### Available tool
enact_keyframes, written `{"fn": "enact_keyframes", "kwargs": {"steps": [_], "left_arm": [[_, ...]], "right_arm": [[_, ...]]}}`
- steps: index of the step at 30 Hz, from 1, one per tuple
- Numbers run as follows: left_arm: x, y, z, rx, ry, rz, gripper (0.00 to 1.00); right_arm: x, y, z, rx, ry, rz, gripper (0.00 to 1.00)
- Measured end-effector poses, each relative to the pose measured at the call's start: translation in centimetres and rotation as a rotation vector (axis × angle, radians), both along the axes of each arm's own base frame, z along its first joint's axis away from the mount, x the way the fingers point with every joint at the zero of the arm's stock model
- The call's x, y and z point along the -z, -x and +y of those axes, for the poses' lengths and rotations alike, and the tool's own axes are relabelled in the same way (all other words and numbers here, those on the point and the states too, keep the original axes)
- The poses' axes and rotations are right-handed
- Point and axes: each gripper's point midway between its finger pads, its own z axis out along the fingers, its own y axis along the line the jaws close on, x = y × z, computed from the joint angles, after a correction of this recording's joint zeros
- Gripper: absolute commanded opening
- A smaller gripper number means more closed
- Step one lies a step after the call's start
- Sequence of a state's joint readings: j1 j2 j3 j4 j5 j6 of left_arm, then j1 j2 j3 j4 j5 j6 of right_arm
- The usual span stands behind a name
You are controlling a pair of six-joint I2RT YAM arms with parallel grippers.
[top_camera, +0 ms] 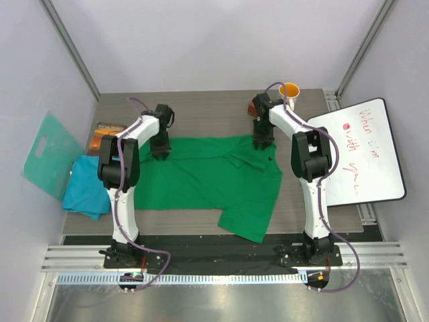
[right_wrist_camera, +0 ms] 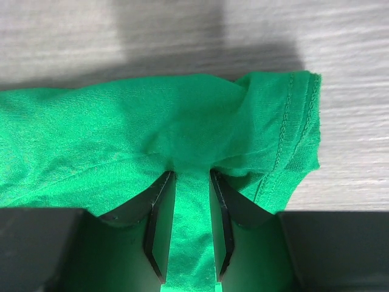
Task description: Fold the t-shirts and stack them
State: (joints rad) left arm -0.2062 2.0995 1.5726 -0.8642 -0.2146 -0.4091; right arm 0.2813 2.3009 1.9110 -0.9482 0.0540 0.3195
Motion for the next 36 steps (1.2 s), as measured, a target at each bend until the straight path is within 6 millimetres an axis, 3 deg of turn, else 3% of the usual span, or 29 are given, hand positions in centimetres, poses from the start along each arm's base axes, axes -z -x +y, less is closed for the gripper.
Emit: {"fn": "enact_keyframes", "kwargs": {"steps": [10, 15, 19, 22, 26, 29, 31, 33, 36], "left_arm": [[-0.2, -3.9, -1.0, -0.001, 0.015, -0.017, 0.32], [-0.2, -3.8, -1.2, 0.001, 0.040, -0.024, 0.35], [-0.3, -2.6, -1.3, 0.001, 0.071, -0.038, 0.38], [-0.3, -1.6, -1.5, 0.006, 0.093, -0.036, 0.38], [-1.4, -1.5, -1.9, 0.008, 0.119, -0.068, 0.40], [-3.5, -2.3, -2.3, 0.006, 0.145, -0.133, 0.40], [-5.1, -2.5, -2.5, 0.003, 0.164, -0.172, 0.40], [-6.4, -2.4, -2.7, 0.002, 0.184, -0.214, 0.40], [-7.0, -1.0, -2.7, 0.002, 0.206, -0.234, 0.40]], "right_arm": [[-0.4, -3.8, -0.9, 0.054, -0.016, -0.056, 0.37], [-0.6, -4.5, -1.1, 0.063, -0.030, -0.073, 0.39], [-1.3, -4.9, -0.9, 0.061, -0.051, -0.097, 0.40], [-3.8, -5.6, -0.7, 0.060, -0.073, -0.160, 0.40], [-10.2, -6.3, -0.6, 0.059, -0.111, -0.314, 0.42], [-15.7, -4.9, -0.9, 0.055, -0.144, -0.435, 0.42], [-18.1, -3.0, -1.3, 0.053, -0.157, -0.479, 0.42], [-18.6, -0.4, -1.8, 0.050, -0.168, -0.479, 0.42], [-15.4, 4.4, -2.2, 0.056, -0.184, -0.390, 0.42]]}}
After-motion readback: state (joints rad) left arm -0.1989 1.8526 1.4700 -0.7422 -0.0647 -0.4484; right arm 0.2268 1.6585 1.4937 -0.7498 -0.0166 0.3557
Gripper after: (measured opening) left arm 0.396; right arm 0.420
